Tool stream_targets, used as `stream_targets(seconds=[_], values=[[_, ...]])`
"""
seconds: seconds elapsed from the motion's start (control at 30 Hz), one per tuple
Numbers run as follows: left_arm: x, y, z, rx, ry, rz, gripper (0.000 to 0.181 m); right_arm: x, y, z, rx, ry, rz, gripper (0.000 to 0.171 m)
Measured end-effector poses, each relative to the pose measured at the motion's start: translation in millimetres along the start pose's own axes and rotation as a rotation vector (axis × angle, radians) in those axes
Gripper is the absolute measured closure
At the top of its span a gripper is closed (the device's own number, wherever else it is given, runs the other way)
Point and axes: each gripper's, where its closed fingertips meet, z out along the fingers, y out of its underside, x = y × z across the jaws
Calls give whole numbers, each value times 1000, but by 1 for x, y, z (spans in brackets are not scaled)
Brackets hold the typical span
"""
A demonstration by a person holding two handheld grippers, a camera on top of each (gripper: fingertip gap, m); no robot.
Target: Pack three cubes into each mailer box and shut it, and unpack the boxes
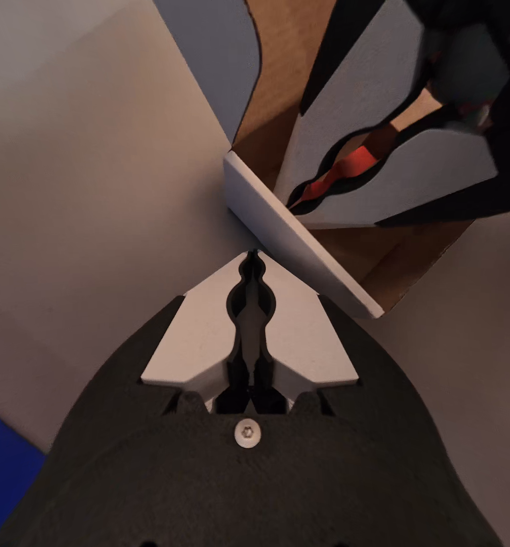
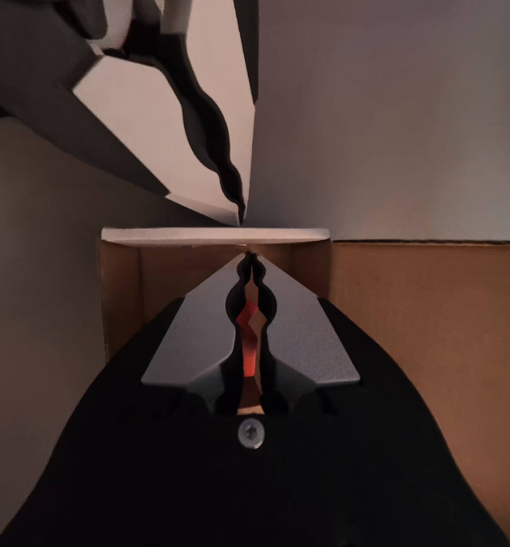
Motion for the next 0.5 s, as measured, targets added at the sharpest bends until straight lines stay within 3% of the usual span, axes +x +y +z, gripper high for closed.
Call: stream_targets(seconds=[0.27, 0.5], values=[[1, -3, 4, 0, 47, -27, 181, 0, -3, 6, 19, -112, 279, 171], [2, -3, 4, -6, 26, 8, 181, 0, -5, 7, 18, -121, 329, 171]])
